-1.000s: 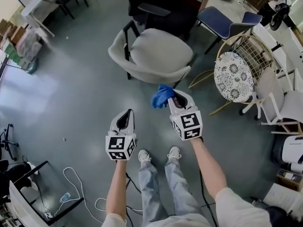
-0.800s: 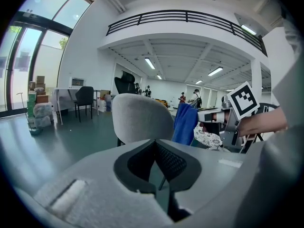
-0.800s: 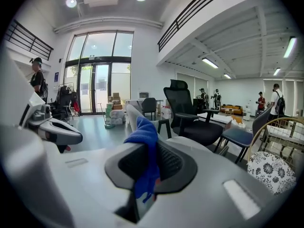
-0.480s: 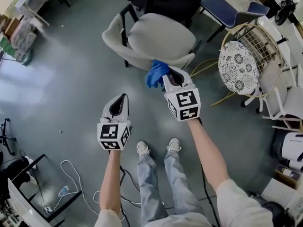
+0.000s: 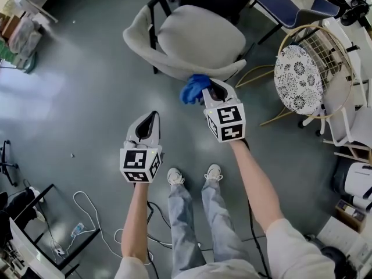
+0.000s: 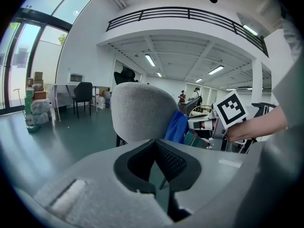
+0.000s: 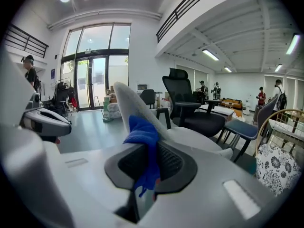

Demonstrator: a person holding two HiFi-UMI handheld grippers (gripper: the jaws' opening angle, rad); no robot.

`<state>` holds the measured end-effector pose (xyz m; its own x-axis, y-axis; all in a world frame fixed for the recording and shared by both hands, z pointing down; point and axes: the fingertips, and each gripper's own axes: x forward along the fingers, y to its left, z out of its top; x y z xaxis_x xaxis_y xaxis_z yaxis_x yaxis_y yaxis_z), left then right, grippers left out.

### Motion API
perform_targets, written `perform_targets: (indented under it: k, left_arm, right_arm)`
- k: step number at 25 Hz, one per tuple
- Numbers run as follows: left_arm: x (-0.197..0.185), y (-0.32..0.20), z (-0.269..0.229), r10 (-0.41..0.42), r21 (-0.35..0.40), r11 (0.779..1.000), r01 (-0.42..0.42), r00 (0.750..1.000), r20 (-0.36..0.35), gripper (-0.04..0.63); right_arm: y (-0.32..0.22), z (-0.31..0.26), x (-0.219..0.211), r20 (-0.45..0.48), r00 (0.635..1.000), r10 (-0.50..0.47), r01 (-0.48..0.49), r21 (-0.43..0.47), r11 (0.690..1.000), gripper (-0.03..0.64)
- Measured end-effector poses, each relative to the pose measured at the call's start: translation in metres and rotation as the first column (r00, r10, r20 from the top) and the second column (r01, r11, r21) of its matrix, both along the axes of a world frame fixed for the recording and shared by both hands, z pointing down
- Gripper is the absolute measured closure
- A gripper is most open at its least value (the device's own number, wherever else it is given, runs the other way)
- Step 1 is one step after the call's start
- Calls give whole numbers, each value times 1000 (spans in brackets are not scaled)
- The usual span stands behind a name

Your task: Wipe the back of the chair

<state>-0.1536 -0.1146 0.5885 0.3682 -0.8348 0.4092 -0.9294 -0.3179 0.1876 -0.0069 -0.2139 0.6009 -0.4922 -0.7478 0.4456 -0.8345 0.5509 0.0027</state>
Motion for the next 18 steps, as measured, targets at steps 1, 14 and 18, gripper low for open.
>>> perform_targets:
  k: [1,14,18]
  left_arm:
    - [-1,-1,2,1,-2,1000,-1,1000,-1,591]
    - [-2,-23,21,16,-29,999,-17,1000,-19,591]
    - [-5,-28,27,20,-39,999,-20,1000,-16,591]
  right_arm:
    - [0,6,0,-2,1000,2,-2,-11,1000,578]
    - [-10,72,-8,-59,998,-32,28,-82,996,578]
    - [-12,92,-7,-68,997,-25,16,-122,992,578]
